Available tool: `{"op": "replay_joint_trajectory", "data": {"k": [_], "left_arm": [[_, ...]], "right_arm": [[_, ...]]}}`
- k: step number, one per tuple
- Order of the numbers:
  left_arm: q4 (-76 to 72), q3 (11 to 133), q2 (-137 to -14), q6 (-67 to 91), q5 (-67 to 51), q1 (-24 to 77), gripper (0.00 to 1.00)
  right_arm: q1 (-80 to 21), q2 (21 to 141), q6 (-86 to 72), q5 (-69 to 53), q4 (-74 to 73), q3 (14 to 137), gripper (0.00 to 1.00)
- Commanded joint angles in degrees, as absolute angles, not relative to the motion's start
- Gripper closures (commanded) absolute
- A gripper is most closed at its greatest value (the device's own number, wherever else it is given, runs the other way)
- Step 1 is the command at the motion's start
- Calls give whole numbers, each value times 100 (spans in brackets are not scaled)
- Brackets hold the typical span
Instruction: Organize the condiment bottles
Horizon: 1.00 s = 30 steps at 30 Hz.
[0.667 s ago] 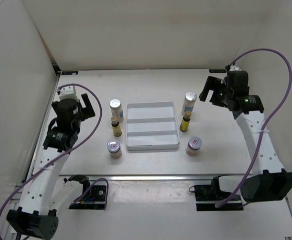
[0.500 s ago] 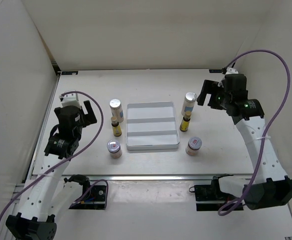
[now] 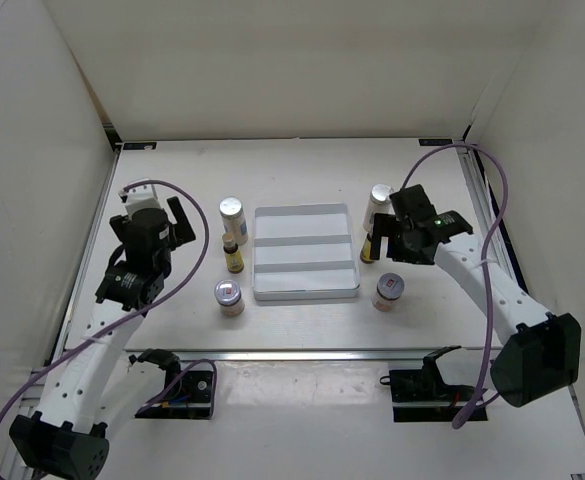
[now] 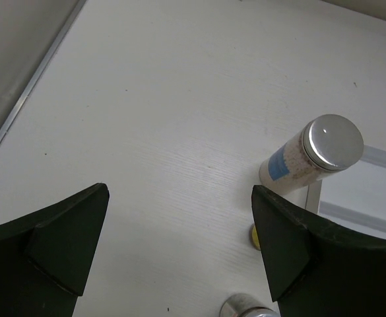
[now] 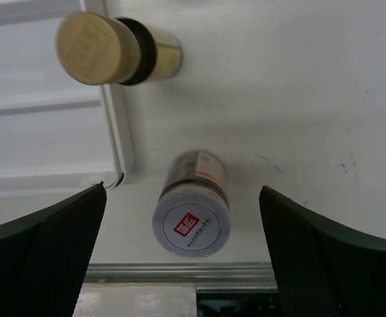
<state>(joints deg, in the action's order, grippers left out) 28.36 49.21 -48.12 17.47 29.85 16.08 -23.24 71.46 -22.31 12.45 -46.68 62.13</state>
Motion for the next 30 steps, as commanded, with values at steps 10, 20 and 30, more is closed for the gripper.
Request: {"op": "replay_joint_trajectory", "data": {"k": [10, 20, 30], "left_arm": [[2927, 4939, -4509, 1846, 3604, 1652, 0], [2927, 4939, -4509, 1846, 3656, 1652, 0], [2927, 4939, -4509, 1846, 3709, 1652, 0]], "right_arm": [[-2355, 7672, -3392, 1152, -4668, 5424, 0], [-2470, 7920, -3603, 957, -4456, 5141, 48], [-3539, 6944, -3420, 1705, -5142, 6248, 77]]}}
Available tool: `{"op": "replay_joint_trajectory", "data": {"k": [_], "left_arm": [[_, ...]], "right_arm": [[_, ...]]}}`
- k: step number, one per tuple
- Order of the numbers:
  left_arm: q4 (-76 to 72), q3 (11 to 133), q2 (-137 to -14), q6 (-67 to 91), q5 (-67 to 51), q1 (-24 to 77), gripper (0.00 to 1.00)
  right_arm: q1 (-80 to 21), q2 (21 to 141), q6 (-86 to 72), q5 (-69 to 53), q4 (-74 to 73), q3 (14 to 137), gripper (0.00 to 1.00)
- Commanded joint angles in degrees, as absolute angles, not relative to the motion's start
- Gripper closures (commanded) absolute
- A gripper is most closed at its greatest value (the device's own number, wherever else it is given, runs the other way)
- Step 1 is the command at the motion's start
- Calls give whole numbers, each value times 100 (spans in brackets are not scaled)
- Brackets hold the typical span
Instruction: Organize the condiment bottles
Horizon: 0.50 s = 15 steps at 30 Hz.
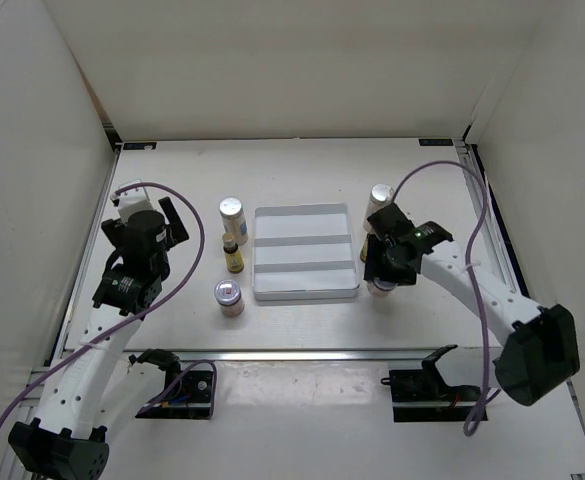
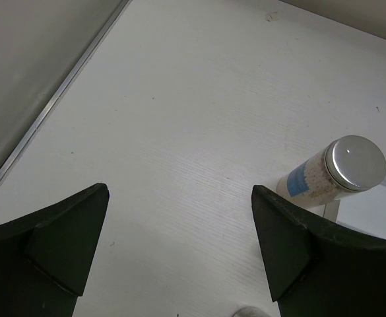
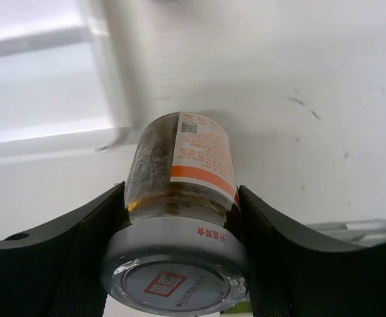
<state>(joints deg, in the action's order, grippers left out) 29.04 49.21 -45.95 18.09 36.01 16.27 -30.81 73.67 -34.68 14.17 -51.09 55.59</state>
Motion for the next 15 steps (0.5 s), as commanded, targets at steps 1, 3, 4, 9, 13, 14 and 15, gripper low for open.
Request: {"op": "replay_joint_trajectory", "data": {"k": [1, 3, 4, 9, 13, 14, 15], "left_arm": [[2927, 4939, -4509, 1846, 3709, 1652, 0], [2927, 4939, -4509, 1846, 3709, 1652, 0], [2927, 4939, -4509, 1846, 3709, 1652, 0], [2927, 4939, -4562, 1846, 3709, 1652, 0], [2927, 4939, -4562, 1846, 3762, 1652, 0], [2927, 4939, -4562, 1846, 3814, 1652, 0], [2927, 4939, -4562, 1846, 3814, 1652, 0]], "right_arm": [[-3672, 6891, -3358, 1705, -5011, 6440, 78], [-3989, 7021, -3296, 1705, -4948, 6626, 81], [-4069, 7109, -3218, 1705, -4757, 6697, 83], [-4332, 8014, -3111, 1582, -4351, 6934, 91], [-4333, 8630, -3050, 1495, -4105, 6935, 91], [-4333, 8840, -3050, 1442, -4009, 6987, 92], [-4333, 8929, -3050, 1441, -3947, 6987, 92]]}}
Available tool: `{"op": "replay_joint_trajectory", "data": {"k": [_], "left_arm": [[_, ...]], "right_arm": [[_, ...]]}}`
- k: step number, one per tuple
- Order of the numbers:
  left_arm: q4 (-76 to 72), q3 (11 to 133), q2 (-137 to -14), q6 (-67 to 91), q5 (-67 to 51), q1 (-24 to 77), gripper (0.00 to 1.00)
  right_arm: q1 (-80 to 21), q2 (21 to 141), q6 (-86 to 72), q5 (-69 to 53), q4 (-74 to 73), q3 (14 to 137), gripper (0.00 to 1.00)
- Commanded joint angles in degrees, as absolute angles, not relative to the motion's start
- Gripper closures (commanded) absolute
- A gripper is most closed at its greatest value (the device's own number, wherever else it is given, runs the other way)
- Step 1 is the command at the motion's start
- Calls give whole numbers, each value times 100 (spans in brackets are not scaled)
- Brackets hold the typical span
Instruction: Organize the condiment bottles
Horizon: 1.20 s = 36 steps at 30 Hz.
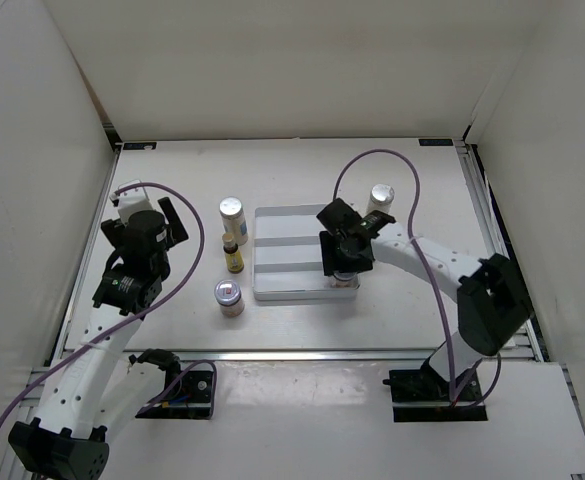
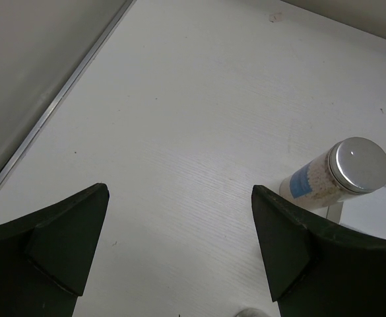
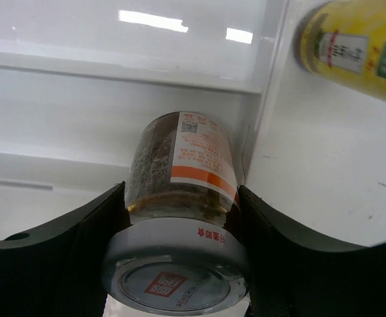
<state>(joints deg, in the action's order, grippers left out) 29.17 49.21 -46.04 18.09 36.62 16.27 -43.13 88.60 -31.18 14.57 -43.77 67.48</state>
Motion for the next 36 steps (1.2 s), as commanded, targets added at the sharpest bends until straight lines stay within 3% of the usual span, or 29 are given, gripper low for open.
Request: {"op": "replay_joint_trajectory", "data": {"k": [1, 7, 8, 10, 11, 13, 14, 16, 21, 28, 36], "left_arm": [[2927, 4939, -4562, 1846, 3814, 1652, 0], [2927, 4939, -4562, 1846, 3814, 1652, 0], [2927, 4939, -4562, 1846, 3814, 1652, 0], [2927, 4939, -4614, 1846, 3762, 1652, 0], [2927, 4939, -4614, 1846, 3692, 1652, 0], [2927, 4738, -4614, 1994, 3534, 1652, 0], [2927, 4633, -4545, 2091, 3481, 1652, 0], [3022, 4622, -4544, 2224, 3428, 1652, 0], [3575, 5035, -4483, 2293, 2225, 1652, 0], [4411, 5326, -3999, 3717, 214, 1652, 0], [5132, 5326, -4684, 3727, -9, 2346, 0]], "right_arm": [[-4333, 9078, -3050, 1380, -3877, 6918, 92], [-4333, 9500, -3050, 1380, -3700, 6864, 91], [-4333, 9553, -3050, 1380, -3700, 6812, 75], [-4333, 9554, -3103, 1319, -3700, 6812, 53], [-4333, 9554, -3103, 1318, -3761, 6864, 32], [-4333, 9484, -3155, 1415, -3850, 6943, 24], [-4333, 9483, -3155, 1493, -3945, 6996, 11], [-4333, 9326, -3207, 1546, -4139, 7240, 0], [-4395, 8816, -3130, 1547, -4517, 7891, 0], [-4597, 7771, -2743, 1600, -4465, 8245, 0], [-4597, 7260, -2540, 1424, -4131, 7734, 0]]}}
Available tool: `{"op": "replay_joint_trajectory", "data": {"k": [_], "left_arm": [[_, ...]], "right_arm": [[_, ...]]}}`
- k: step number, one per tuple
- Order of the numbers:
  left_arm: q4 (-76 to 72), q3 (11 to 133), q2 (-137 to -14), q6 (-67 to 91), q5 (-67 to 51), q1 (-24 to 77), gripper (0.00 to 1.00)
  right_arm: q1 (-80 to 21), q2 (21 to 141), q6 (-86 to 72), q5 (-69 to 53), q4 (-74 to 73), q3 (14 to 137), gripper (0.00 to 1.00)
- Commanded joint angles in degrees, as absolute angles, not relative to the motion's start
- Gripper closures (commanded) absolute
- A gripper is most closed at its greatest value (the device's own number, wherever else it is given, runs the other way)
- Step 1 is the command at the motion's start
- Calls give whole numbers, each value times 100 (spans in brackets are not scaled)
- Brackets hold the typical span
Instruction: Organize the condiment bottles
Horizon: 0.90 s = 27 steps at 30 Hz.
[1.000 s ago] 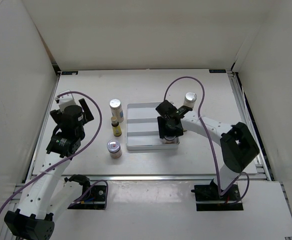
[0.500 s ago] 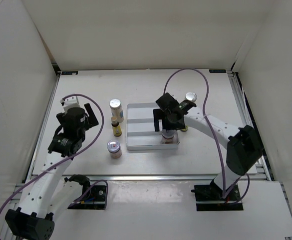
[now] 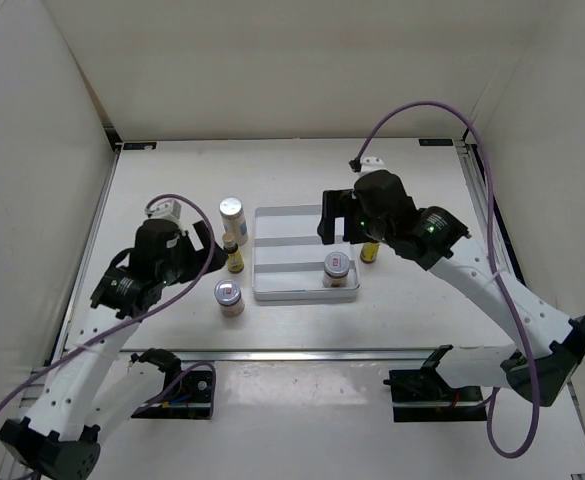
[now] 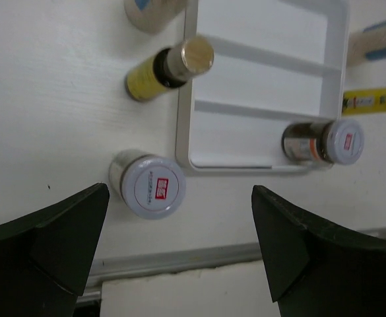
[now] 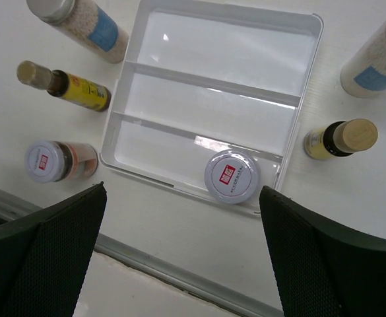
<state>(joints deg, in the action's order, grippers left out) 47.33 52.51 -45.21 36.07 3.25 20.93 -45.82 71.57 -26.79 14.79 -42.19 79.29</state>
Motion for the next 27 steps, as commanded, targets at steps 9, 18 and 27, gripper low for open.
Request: {"op": "replay_joint_trajectory", "data": {"k": [9, 18, 27], "left_arm": [[5317, 5125, -5423, 3981, 632, 3366, 0], [5317, 4966, -6310, 4113, 948, 3621, 0], [5317, 5071, -7065, 4245, 1397, 3621, 0]], "right_arm": [[-4597, 7330, -2742, 1239, -4131, 7454, 0], [-4597, 7216, -2742, 1239, -4131, 7339, 0], [-4597, 7216, -2689, 1187, -4131, 7286, 0]]}}
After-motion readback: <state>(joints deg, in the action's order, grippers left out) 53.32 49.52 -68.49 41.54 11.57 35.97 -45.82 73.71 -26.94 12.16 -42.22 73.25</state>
